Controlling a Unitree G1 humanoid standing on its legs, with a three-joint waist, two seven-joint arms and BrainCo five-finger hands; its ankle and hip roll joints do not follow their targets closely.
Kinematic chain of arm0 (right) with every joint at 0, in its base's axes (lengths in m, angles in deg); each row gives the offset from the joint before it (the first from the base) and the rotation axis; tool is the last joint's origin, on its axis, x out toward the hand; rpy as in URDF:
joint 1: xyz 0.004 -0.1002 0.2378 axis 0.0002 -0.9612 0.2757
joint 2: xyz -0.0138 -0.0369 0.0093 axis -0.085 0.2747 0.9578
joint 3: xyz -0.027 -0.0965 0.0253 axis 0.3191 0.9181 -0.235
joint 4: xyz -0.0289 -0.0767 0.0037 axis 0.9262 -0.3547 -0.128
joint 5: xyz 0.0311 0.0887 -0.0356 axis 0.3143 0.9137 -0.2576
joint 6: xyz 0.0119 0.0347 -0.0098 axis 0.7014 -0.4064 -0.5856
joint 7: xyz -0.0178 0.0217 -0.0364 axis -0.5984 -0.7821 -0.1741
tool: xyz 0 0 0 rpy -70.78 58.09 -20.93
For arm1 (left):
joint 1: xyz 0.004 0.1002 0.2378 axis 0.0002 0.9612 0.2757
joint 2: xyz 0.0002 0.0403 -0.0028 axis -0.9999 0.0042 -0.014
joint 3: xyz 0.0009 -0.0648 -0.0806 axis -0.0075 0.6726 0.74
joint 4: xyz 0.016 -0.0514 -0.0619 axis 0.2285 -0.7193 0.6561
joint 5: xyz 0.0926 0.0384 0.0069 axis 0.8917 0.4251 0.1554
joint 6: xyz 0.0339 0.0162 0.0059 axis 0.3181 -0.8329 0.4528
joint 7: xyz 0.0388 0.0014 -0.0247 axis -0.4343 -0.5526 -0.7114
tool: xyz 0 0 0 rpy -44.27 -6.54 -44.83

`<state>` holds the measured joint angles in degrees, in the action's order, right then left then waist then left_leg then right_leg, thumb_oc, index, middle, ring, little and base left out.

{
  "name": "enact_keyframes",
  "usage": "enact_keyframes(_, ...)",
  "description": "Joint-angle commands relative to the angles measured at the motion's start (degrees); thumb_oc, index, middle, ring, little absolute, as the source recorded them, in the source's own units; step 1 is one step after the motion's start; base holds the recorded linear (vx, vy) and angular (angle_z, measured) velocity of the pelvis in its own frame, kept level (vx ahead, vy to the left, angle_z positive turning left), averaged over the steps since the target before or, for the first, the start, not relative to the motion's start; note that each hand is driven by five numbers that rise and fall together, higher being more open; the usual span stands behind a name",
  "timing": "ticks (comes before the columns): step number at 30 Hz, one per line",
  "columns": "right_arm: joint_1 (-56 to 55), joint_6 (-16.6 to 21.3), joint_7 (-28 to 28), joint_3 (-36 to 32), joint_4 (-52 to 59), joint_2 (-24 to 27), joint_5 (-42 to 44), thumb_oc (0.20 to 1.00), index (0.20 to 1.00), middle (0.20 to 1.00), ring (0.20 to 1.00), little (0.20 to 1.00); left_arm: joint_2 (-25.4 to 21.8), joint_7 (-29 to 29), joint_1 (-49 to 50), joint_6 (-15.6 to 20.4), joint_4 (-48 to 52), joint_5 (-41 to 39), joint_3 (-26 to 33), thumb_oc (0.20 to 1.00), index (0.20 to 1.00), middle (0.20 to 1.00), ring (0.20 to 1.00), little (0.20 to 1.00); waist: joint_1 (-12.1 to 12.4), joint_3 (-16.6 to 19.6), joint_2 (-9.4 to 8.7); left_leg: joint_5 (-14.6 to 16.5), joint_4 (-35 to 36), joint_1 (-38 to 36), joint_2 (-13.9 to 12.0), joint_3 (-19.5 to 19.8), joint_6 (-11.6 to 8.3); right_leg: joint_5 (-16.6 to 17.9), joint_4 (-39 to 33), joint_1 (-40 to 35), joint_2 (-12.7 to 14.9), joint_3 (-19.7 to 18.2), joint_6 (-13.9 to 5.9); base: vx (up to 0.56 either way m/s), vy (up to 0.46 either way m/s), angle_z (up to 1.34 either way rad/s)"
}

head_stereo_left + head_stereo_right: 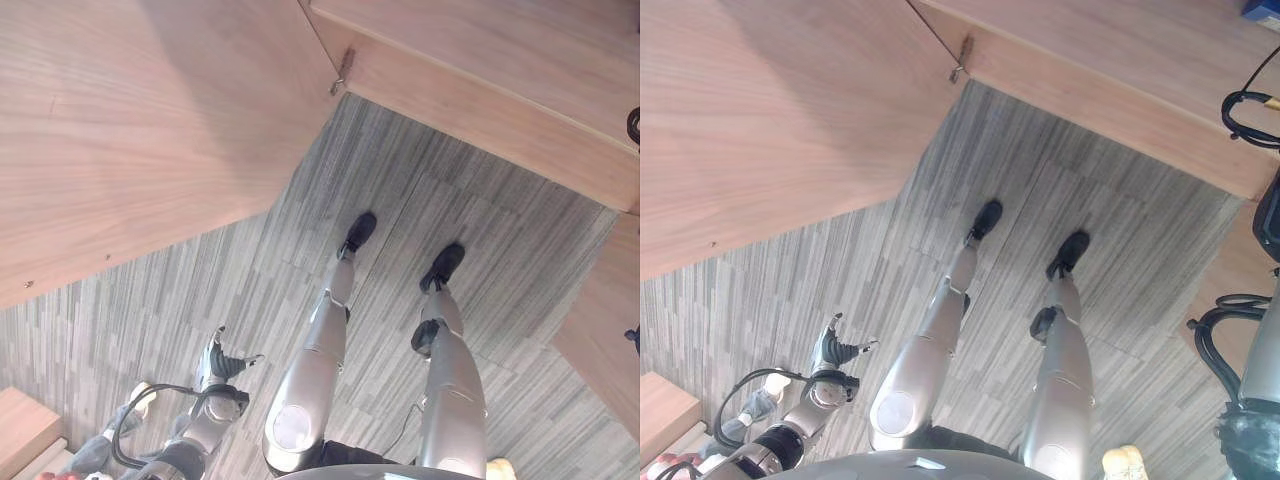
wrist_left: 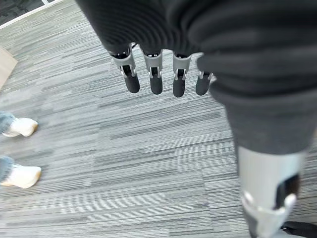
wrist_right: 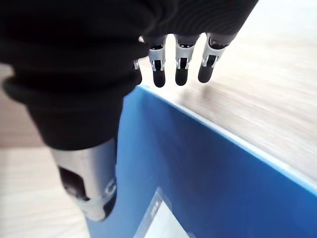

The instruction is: Put the empty folder in the office cabinet

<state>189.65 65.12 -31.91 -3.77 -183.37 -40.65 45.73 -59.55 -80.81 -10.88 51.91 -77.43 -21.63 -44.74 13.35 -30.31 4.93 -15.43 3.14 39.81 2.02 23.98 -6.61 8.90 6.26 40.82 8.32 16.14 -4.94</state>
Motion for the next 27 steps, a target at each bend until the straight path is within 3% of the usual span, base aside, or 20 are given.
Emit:
enact_keyframes(1, -5.2, -1.0, 2.1, 3.4, 0.3, 2.9, -3.7, 1.000, 1.000, 1.000, 1.000, 1.000, -4.6, -1.2, -4.5, -0.9, -3.0, -0.3, 0.7, 1.000, 1.000, 1.000, 1.000, 1.000, 0.0, 3.2, -5.22, 10.4, 1.9, -6.0, -1.4, -3.2, -1.50, -3.4, -7.1, -4.3, 1.2, -4.2, -3.26, 0.00, 0.000, 0.00)
enact_keyframes(11, -7.6, -3.7, 1.4, 3.5, -0.4, 6.4, -3.4, 1.000, 1.000, 1.000, 1.000, 1.000, -6.3, 0.3, -1.1, -0.8, 3.3, -0.9, 2.0, 1.000, 1.000, 1.000, 1.000, 1.000, -0.2, 2.6, -4.72, 10.3, 1.9, -6.5, -1.1, -3.4, -1.46, -2.7, -8.7, -6.1, 1.1, -3.7, -3.64, 0.00, 0.003, 0.00)
enact_keyframes(19, -20.7, -3.2, 3.9, -4.9, 1.1, 0.0, -5.9, 1.000, 1.000, 1.000, 1.000, 1.000, -4.5, -0.3, -1.7, -0.5, 1.5, -2.5, 2.7, 1.000, 1.000, 1.000, 1.000, 1.000, -0.4, 4.6, -5.31, 10.6, 1.9, -10.1, -0.4, -4.1, -1.11, -1.7, -11.1, -10.9, 0.9, -3.5, -4.35, -0.03, 0.062, -0.01)
enact_keyframes(22, -32.3, -2.2, 6.3, -13.0, 2.6, -9.6, -8.8, 1.000, 1.000, 1.000, 1.000, 1.000, -1.3, -1.2, -2.0, -0.8, -1.7, -4.3, 4.1, 1.000, 1.000, 1.000, 1.000, 1.000, -1.5, 7.5, -5.65, 11.7, 1.9, -14.6, 0.1, -5.7, -0.39, -1.8, -11.3, -15.4, 1.0, -3.2, -4.70, -0.01, 0.138, -0.10)
enact_keyframes(23, -32.3, -2.2, 6.3, -13.0, 2.6, -9.6, -8.8, 1.000, 1.000, 1.000, 1.000, 1.000, -1.3, -1.2, -2.0, -0.8, -1.7, -4.3, 4.1, 1.000, 1.000, 1.000, 1.000, 1.000, -1.5, 7.5, -5.65, 11.7, 1.9, -14.6, 0.1, -5.7, -0.39, -1.8, -11.3, -15.4, 1.0, -3.2, -4.70, 0.02, 0.218, -0.13)
enact_keyframes(24, -38.7, -1.6, 7.7, -16.2, 4.7, -16.6, -11.0, 1.000, 1.000, 1.000, 1.000, 1.000, 0.8, -1.5, -2.8, -1.5, -4.8, -5.3, 5.0, 1.000, 1.000, 1.000, 1.000, 1.000, -2.8, 9.2, -6.20, 12.0, 1.9, -17.5, 0.4, -6.7, 0.36, -1.7, -11.3, -18.1, 1.5, -3.5, -4.70, 0.02, 0.193, -0.14)
enact_keyframes(27, -49.7, -0.8, 9.1, -19.0, 7.9, -27.6, -15.4, 1.000, 1.000, 1.000, 1.000, 1.000, 4.7, -1.9, -6.0, -2.6, -11.6, -7.6, 7.2, 1.000, 1.000, 1.000, 1.000, 1.000, -5.5, 12.3, -6.87, 13.4, 1.9, -22.4, 0.2, -8.6, 1.30, -2.0, -11.3, -22.0, 2.1, -4.0, -4.97, 0.08, 0.238, -0.30)
